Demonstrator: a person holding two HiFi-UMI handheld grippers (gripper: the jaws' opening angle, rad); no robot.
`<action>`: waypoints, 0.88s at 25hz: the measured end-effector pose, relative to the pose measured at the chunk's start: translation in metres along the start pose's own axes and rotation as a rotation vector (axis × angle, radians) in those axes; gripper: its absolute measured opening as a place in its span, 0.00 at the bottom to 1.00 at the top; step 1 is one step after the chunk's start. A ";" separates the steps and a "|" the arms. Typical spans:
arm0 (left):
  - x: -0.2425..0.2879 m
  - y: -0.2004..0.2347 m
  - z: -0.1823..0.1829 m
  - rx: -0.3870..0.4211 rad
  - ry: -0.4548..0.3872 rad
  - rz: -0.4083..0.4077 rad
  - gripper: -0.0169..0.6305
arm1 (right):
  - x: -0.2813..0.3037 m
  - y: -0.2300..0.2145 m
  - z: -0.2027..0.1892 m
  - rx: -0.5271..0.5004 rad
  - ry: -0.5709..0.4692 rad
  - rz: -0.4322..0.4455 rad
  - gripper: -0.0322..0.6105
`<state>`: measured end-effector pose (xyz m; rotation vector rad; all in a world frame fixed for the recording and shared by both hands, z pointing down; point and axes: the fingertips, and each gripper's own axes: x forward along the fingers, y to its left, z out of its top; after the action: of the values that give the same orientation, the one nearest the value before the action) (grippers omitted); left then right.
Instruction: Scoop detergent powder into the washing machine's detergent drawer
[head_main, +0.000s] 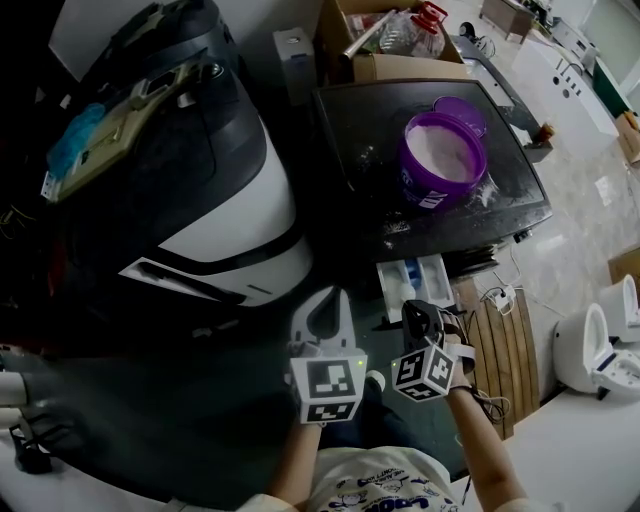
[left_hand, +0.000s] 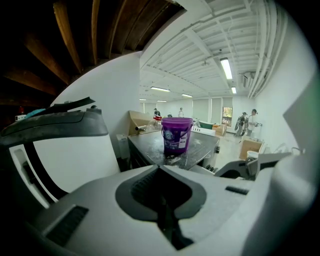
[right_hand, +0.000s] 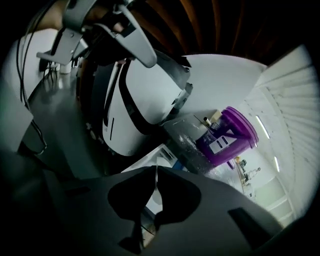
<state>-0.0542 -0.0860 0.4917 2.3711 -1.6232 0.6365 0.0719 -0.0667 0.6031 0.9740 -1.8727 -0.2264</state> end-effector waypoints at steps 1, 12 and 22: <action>0.000 0.000 -0.001 -0.001 0.001 0.002 0.03 | 0.001 0.001 -0.001 -0.035 0.004 -0.007 0.08; -0.003 0.001 -0.003 -0.004 0.003 0.016 0.03 | 0.001 0.008 0.003 -0.217 0.002 -0.042 0.08; -0.005 0.001 -0.002 -0.007 0.002 0.018 0.03 | 0.000 0.011 0.002 -0.243 0.010 -0.043 0.08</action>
<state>-0.0571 -0.0810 0.4914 2.3522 -1.6454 0.6353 0.0647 -0.0604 0.6082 0.8463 -1.7677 -0.4628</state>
